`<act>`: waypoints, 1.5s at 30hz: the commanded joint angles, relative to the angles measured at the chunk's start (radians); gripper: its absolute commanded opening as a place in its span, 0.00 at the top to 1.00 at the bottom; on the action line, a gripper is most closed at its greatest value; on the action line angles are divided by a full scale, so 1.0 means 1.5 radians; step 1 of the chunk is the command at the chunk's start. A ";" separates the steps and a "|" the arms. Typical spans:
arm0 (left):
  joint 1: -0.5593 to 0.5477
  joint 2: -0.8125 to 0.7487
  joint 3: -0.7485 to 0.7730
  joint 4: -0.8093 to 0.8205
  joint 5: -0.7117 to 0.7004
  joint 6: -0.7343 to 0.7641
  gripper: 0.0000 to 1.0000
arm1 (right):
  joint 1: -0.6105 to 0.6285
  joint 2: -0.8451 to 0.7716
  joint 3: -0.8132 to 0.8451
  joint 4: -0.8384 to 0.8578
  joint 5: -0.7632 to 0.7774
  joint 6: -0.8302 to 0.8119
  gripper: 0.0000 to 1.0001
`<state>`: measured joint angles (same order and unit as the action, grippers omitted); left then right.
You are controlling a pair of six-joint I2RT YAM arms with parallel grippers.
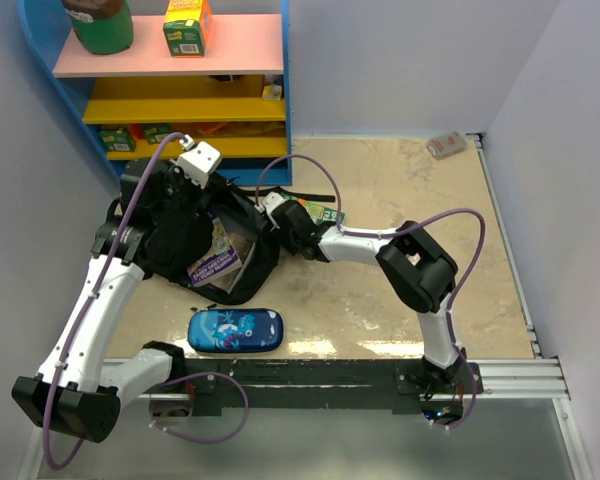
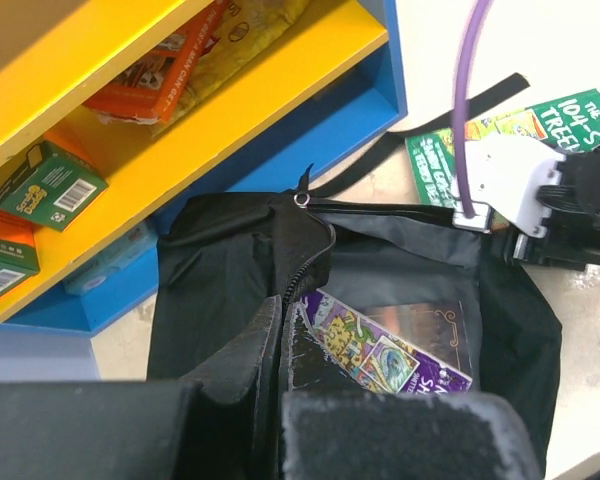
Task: Pack the student bag
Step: Pick up the book from the center of the board.
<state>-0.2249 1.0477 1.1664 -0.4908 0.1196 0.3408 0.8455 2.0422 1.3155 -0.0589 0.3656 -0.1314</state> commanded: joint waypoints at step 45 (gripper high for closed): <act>0.002 -0.005 -0.026 0.088 -0.053 -0.054 1.00 | 0.185 -0.566 -0.071 0.006 0.124 0.163 1.00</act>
<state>-0.2245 1.0393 1.1183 -0.4149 0.0811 0.2970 1.0595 1.2400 1.1011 -0.0895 0.5266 0.1333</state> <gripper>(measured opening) 0.021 0.063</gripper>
